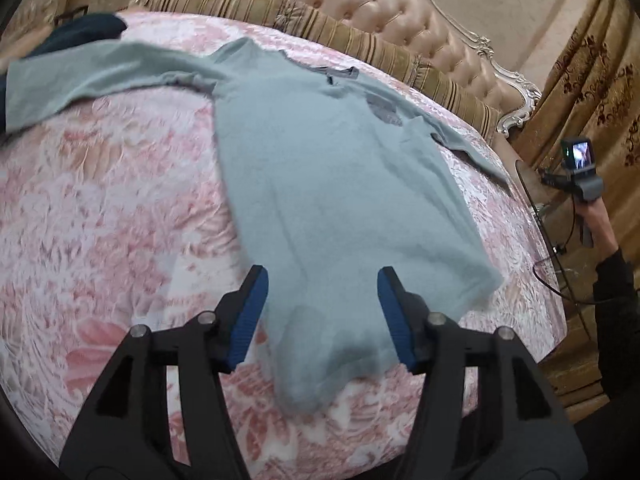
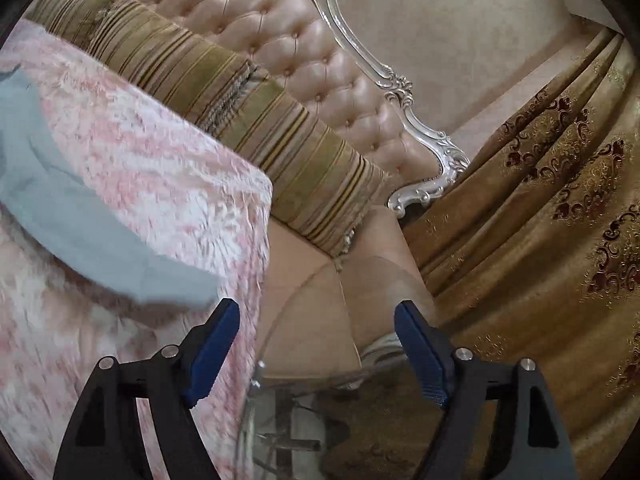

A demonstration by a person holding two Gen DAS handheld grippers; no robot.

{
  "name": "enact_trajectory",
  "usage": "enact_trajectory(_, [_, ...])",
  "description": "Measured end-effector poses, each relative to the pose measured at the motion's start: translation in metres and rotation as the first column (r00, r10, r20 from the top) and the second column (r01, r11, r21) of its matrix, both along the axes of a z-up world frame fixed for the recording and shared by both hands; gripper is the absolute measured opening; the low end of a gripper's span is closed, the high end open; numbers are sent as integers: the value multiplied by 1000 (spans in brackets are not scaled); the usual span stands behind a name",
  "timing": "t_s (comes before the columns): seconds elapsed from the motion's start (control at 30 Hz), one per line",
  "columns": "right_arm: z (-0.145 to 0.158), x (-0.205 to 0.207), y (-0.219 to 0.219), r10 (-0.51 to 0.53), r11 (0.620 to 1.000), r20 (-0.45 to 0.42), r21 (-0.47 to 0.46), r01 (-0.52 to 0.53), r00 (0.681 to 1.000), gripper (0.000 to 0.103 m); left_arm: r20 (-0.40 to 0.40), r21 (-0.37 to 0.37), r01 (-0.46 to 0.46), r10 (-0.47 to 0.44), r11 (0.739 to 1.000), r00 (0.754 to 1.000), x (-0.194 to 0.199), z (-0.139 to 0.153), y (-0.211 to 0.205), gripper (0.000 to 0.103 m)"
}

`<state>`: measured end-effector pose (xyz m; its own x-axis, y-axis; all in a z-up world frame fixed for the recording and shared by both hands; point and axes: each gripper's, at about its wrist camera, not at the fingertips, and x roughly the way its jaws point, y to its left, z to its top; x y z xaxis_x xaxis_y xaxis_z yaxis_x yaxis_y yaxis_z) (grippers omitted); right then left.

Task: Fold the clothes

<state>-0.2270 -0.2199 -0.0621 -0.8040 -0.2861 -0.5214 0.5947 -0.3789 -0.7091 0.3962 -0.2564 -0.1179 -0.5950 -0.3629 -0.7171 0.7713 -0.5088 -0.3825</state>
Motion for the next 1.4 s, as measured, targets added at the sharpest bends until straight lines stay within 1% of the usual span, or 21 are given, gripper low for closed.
enact_trajectory(0.13, [4, 1, 29, -65, 998, 16, -5, 65, 998, 81, -30, 9, -29, 30, 1000, 999, 16, -4, 5, 60])
enact_trajectory(0.17, [8, 7, 36, -62, 998, 40, -19, 62, 997, 81, -30, 5, -32, 32, 999, 999, 19, -4, 8, 60])
enact_trajectory(0.2, [13, 22, 46, -19, 998, 125, -54, 26, 992, 81, -27, 4, -35, 35, 999, 999, 21, -6, 10, 60])
enact_trajectory(0.23, [18, 40, 56, 40, 995, 232, -97, -18, 972, 81, -24, 2, -37, 37, 999, 999, 23, -7, 11, 60])
enact_trajectory(0.27, [19, 60, 64, 104, 988, 336, -144, -58, 936, 81, -21, 1, -40, 40, 999, 999, 24, -9, 13, 59])
enact_trajectory(0.3, [19, 83, 71, 171, 976, 434, -196, -93, 885, 81, -17, 0, -43, 43, 999, 999, 26, -10, 15, 59])
enact_trajectory(0.33, [18, 106, 79, 240, 960, 522, -252, -121, 818, 81, -14, -1, -45, 45, 999, 999, 27, -12, 16, 59])
enact_trajectory(0.37, [15, 129, 84, 288, 949, 564, -278, -151, 774, 81, -10, -2, -48, 48, 999, 999, 29, -13, 18, 59])
enact_trajectory(0.5, [-10, 224, 88, 388, 919, 623, -323, -228, 679, 81, 4, -7, -58, 58, 998, 998, 35, -20, 25, 59])
enact_trajectory(0.53, [-16, 239, 88, 396, 916, 634, -327, -234, 664, 81, 7, -9, -61, 61, 998, 998, 37, -21, 26, 59])
enact_trajectory(0.7, [-36, 291, 78, 391, 919, 672, -323, -225, 629, 81, -1, 3, -66, 66, 998, 998, 40, -27, 31, 57])
enact_trajectory(0.87, [-48, 305, 66, 389, 921, 691, -305, -243, 609, 81, -24, 26, -70, 70, 997, 997, 39, -30, 34, 43])
enact_trajectory(0.9, [-50, 307, 64, 389, 921, 694, -301, -246, 605, 81, -26, 31, -73, 74, 997, 997, 38, -31, 35, 42])
enact_trajectory(1.0, [-56, 313, 56, 382, 924, 691, -279, -261, 613, 81, -24, 44, -66, 67, 997, 997, 32, -35, 35, 42])
enact_trajectory(1.13, [-62, 316, 52, 382, 924, 698, -276, -264, 606, 81, -26, 48, -53, 54, 997, 998, 23, -36, 35, 42])
enact_trajectory(1.17, [-62, 317, 52, 396, 918, 699, -291, -270, 595, 69, -22, 46, -50, 51, 998, 998, 21, -36, 34, 37])
enact_trajectory(1.2, [-63, 318, 52, 421, 907, 705, -312, -282, 571, 50, -19, 45, -46, 47, 998, 999, 19, -36, 34, 27])
enact_trajectory(1.23, [-64, 318, 51, 431, 902, 716, -322, -288, 549, 17, -13, 46, -37, 38, 998, 999, 16, -36, 33, 15])
enact_trajectory(1.3, [-63, 319, 51, 446, 895, 710, -337, -293, 545, 11, 0, 39, -25, 25, 999, 1000, 11, -34, 32, 12])
enact_trajectory(1.33, [-59, 321, 53, 458, 888, 698, -342, -306, 550, 8, -2, 28, -22, 22, 999, 1000, 11, -30, 33, 12])
enact_trajectory(1.4, [-47, 327, 61, 484, 875, 663, -355, -331, 571, 7, -27, 15, -25, 25, 1000, 999, 16, -17, 33, 12])
